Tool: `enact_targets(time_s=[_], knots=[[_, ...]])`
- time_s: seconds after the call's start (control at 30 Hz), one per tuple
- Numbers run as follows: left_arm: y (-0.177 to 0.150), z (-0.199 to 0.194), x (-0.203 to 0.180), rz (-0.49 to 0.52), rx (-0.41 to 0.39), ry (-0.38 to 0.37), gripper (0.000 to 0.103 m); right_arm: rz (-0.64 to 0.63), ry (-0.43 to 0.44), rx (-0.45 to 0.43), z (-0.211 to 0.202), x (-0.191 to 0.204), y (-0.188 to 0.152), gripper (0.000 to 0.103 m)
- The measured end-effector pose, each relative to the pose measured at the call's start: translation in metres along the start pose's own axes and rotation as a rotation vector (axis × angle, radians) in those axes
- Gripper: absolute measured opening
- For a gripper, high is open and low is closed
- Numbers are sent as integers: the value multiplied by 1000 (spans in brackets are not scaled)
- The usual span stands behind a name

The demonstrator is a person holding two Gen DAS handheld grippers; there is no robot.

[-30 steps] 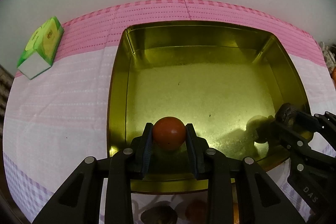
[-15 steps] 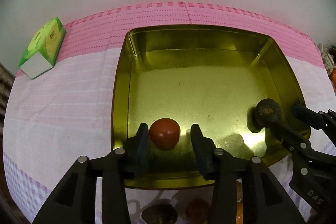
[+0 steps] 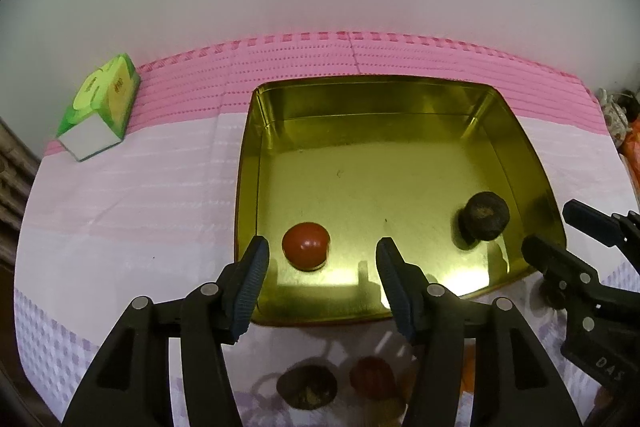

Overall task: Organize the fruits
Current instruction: 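Lift both open tools out of the tin back toward the fruits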

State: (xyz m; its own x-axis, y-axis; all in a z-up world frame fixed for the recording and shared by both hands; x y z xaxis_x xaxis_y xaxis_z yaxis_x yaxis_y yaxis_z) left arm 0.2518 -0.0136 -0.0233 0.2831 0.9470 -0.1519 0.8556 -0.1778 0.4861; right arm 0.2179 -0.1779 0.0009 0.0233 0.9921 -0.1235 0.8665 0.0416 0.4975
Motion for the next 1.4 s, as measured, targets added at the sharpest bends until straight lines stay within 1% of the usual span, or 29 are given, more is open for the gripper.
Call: enact_targets(time_s=[0.4, 0.77, 0.97, 1.17, 1.4], knots=[[-23, -26, -6, -15, -24, 21, 57, 32, 6, -12, -18, -5, -16, 56], [-62, -44, -11, -27, -32, 36, 57, 60, 21, -9, -35, -8, -42, 56], [-81, -49, -11, -62, -33, 38, 57, 75, 36, -11, -44, -8, -57, 56], [-102, -55, -11, -77, -33, 39, 57, 78, 34, -26, -55, -10, -72, 56], [-117, -63, -7, -99, -44, 40, 57, 102, 24, -32, -64, -20, -88, 56]])
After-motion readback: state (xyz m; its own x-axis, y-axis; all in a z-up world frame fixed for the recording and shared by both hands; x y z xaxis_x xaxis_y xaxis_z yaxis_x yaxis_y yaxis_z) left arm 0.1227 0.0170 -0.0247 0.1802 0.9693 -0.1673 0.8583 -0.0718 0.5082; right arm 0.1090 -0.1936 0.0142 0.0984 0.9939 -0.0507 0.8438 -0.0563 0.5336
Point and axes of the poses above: each gripper's, at about its wrist camera, not at the fingertips, and z roughly the way its jaws point, x to its left, y to its top, the point moved 2 cm from there along z, roughly the way its jaws point, and after that the axes turned 11 degrees about -y, right-handed, at the moved point
